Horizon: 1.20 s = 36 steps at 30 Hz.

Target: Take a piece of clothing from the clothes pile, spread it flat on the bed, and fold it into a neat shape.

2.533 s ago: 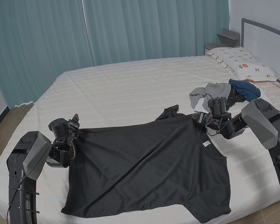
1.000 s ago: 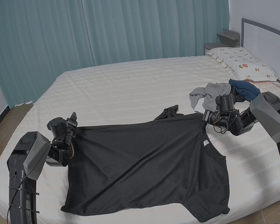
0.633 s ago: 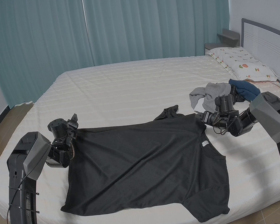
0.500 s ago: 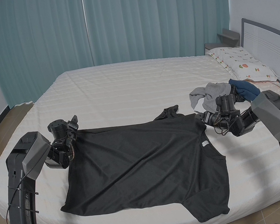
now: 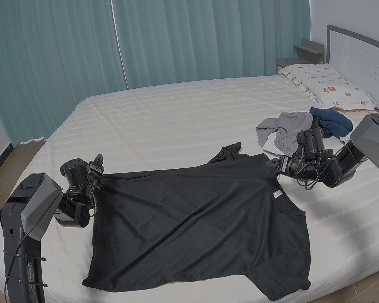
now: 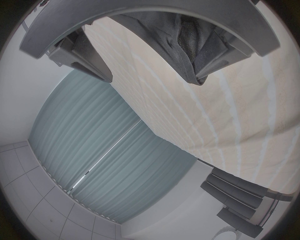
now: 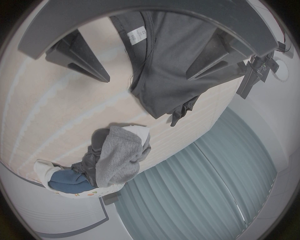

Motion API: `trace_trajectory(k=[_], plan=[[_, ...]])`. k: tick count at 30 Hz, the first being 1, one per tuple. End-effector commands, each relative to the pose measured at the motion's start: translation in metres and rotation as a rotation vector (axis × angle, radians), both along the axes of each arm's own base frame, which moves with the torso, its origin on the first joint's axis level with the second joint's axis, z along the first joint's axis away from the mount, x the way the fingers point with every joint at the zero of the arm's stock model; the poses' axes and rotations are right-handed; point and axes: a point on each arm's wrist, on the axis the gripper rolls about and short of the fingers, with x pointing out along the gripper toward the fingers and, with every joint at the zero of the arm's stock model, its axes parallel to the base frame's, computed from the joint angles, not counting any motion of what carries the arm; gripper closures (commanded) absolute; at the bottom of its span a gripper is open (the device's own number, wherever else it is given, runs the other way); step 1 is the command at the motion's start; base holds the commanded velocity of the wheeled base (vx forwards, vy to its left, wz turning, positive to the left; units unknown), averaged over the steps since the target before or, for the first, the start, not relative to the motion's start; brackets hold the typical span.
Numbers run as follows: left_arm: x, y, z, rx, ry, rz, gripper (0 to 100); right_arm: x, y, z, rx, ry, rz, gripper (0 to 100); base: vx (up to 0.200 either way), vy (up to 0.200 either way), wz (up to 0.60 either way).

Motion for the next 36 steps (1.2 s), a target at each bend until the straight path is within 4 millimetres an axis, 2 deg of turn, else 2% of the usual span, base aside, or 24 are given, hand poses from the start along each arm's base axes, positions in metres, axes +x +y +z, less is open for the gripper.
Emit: trace_trajectory(k=[1, 6, 9, 12, 15, 16, 22, 26, 28, 32, 33, 34, 36], plan=[[-0.001, 0.0, 0.002, 0.003, -0.002, -0.001, 0, -0.002, 0.001, 0.003, 0.0, -0.004, 0.003, 0, 0.0, 0.0, 0.0], [-0.012, -0.001, -0.001, -0.001, 0.042, -0.041, 0, -0.004, 0.002, 0.003, -0.002, 0.001, 0.007, 0, 0.0, 0.0, 0.0], [-0.026, 0.001, 0.007, -0.013, 0.073, -0.12, 0, -0.007, 0.001, 0.003, -0.003, 0.007, 0.007, 0, 0.0, 0.0, 0.0], [-0.04, 0.005, 0.021, -0.031, 0.098, -0.2, 0, -0.01, 0.0, 0.004, -0.004, 0.011, 0.005, 0, 0.0, 0.0, 0.0], [-0.043, 0.008, 0.032, -0.034, 0.109, -0.212, 0, -0.011, -0.001, 0.003, -0.005, 0.016, 0.004, 0, 0.0, 0.0, 0.0], [-0.047, 0.012, 0.042, -0.037, 0.135, -0.217, 0, -0.012, -0.001, 0.004, -0.005, 0.016, 0.005, 0, 0.0, 0.0, 0.0], [-0.058, 0.015, 0.062, -0.014, 0.176, -0.215, 0, -0.017, -0.002, 0.007, -0.003, 0.021, 0.004, 0, 0.0, 0.0, 0.0], [-0.075, 0.009, 0.075, -0.014, 0.188, -0.225, 0, -0.038, -0.005, 0.011, 0.006, 0.055, 0.026, 0, 0.0, 0.0, 0.0], [-0.085, 0.005, 0.073, -0.012, 0.21, -0.226, 0, -0.047, -0.006, 0.014, 0.019, 0.064, 0.034, 0, 0.0, 0.0, 0.0], [-0.115, 0.002, 0.086, -0.015, 0.222, -0.241, 0, -0.085, -0.007, 0.015, 0.095, 0.066, 0.048, 0, 0.0, 0.0, 0.0], [-0.116, 0.002, 0.086, -0.015, 0.223, -0.241, 0, -0.086, -0.007, 0.015, 0.097, 0.065, 0.049, 0, 0.0, 0.0, 0.0], [-0.131, 0.001, 0.086, -0.015, 0.243, -0.241, 0, -0.104, -0.004, 0.015, 0.108, 0.049, 0.064, 0, 0.0, 0.0, 0.0], [-0.151, 0.001, 0.086, -0.016, 0.268, -0.246, 0, -0.121, -0.002, 0.015, 0.109, 0.037, 0.081, 0, 0.0, 0.0, 0.0]])
